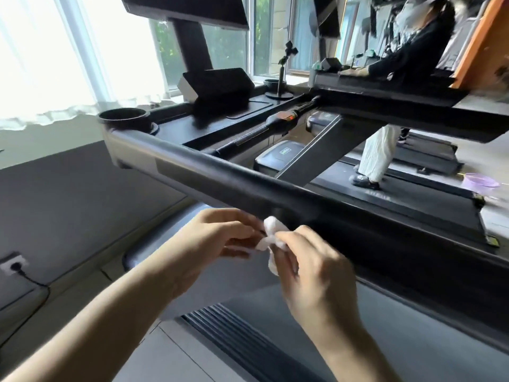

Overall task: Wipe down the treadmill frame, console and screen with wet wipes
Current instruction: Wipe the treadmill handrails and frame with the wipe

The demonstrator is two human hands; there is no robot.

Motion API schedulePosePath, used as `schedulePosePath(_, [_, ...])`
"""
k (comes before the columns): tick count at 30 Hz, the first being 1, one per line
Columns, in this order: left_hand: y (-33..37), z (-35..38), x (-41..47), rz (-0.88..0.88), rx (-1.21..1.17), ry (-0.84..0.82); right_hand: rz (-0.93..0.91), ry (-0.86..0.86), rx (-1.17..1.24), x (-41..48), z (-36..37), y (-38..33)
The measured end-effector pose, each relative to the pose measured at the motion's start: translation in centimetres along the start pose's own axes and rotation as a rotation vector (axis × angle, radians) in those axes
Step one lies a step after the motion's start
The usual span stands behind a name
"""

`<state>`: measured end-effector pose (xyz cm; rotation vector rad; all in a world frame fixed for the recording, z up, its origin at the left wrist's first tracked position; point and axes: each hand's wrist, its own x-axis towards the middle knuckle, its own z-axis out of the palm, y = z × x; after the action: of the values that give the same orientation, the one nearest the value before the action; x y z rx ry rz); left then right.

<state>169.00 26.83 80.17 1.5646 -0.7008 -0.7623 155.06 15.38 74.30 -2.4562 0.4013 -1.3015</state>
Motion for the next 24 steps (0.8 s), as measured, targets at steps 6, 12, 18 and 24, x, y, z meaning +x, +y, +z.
schedulePosePath(6, [1.1,-6.2,3.7,0.955,1.043,0.426,0.148,0.308,-0.304,-2.5,-2.0,0.9])
schedulePosePath(12, [-0.1,-8.4,9.5,1.287,1.276,0.190,0.427,0.556,-0.386,-2.2,1.2,-1.0])
schedulePosePath(18, [1.2,-10.8,11.9,1.399,1.191,-0.059,0.502,0.855,-0.212,-0.3,8.5,-4.4])
schedulePosePath(24, [0.5,-11.5,12.0,1.339,0.942,-0.136,0.536,0.834,-0.243,3.6,15.0,-6.3])
